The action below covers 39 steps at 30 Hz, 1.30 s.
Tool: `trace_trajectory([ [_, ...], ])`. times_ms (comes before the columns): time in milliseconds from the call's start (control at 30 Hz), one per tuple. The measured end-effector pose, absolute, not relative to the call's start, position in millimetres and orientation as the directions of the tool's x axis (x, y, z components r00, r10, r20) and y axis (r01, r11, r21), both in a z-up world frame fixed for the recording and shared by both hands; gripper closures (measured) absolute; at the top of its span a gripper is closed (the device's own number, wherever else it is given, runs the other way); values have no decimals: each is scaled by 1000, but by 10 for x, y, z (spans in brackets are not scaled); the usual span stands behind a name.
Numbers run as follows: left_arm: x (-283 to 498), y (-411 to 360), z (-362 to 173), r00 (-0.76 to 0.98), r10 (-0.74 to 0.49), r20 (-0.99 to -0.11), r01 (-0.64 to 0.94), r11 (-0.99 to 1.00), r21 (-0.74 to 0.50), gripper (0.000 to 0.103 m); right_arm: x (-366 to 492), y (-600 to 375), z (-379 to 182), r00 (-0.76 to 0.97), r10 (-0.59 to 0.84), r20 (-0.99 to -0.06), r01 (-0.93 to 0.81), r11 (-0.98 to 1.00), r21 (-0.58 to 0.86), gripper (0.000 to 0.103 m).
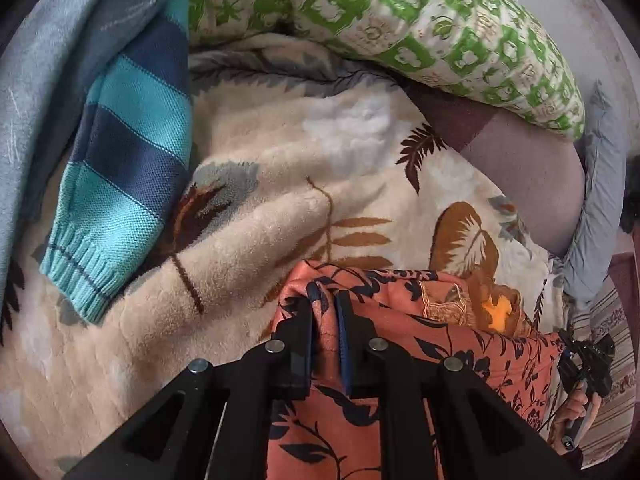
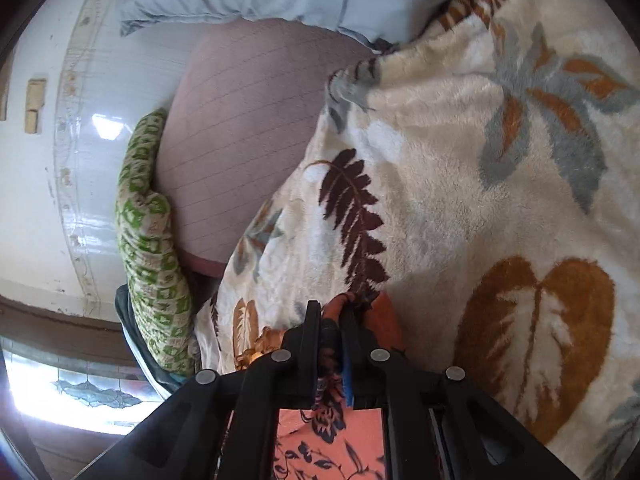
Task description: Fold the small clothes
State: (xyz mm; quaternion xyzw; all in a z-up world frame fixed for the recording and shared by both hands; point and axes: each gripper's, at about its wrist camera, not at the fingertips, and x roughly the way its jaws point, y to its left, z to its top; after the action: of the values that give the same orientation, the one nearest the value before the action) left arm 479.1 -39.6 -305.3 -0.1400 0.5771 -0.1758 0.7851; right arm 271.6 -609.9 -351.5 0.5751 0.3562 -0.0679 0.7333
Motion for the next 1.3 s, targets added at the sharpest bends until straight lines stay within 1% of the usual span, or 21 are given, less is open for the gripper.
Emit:
trace_trajectory([
  [100,4855,-316,-3039,298,-512,-806,89,855,-511,90,2712,-6241,-3616,789,287,-543,465,299,833,90],
  [167,4840,-265,-2941,336,-551,-764,90,826,-556,88,2573,-6356,-3509,844,210,-494,430,286,856,87],
  [200,4815,-254,-2896,346,-560,-753,92,819,-567,85,2475,-6404,-3436,869,183,-460,405,273,873,83],
  [233,4783,-246,-2851,349,-560,-751,91,818,-568,76,2373,-6431,-3367,885,163,-437,390,256,885,71],
  [267,4748,-239,-2788,364,-550,-752,87,823,-561,69,2279,-6428,-3281,887,149,-438,393,253,884,62],
  [300,4689,-207,-2686,405,-532,-743,85,831,-549,52,2199,-6399,-3162,886,145,-441,391,281,877,45],
  [333,4616,-152,-2579,455,-519,-724,87,835,-544,33,2142,-6345,-3024,877,150,-456,388,340,857,44],
  [400,4518,-61,-2415,519,-482,-706,68,847,-528,19,2057,-6183,-2766,838,160,-522,402,465,789,44],
  [467,4411,17,-2302,533,-454,-714,51,860,-508,20,1942,-5988,-2601,802,163,-575,411,548,729,44],
  [533,4215,-3,-2200,533,-442,-721,90,877,-471,19,1821,-5769,-2536,762,178,-623,413,606,679,44],
  [667,3615,-246,-2173,539,-396,-743,238,918,-317,19,1701,-5240,-2498,681,159,-714,394,743,541,44],
  [767,3245,-501,-2381,537,-328,-777,272,939,-209,18,1766,-4827,-2565,630,148,-762,356,817,454,44],
  [900,3095,-777,-2771,465,-321,-825,273,938,-212,18,1981,-4366,-2712,574,175,-800,303,862,407,46],
  [967,3129,-898,-2908,424,-259,-868,286,948,-143,18,2128,-4141,-2772,549,171,-818,271,890,368,46],
  [1000,3149,-909,-2947,420,-235,-876,283,952,-120,18,2216,-4034,-2802,539,173,-825,255,899,356,46],
  [1133,3185,-826,-2992,442,-248,-862,290,949,-125,18,2677,-3672,-3020,460,201,-865,204,924,323,46],
  [1200,3207,-790,-3025,430,-270,-861,298,943,-147,18,2961,-3505,-3156,421,169,-891,173,950,261,48],
  [1300,3208,-772,-3040,423,-288,-859,315,936,-158,17,3454,-3437,-3205,450,72,-890,162,974,160,48],
])
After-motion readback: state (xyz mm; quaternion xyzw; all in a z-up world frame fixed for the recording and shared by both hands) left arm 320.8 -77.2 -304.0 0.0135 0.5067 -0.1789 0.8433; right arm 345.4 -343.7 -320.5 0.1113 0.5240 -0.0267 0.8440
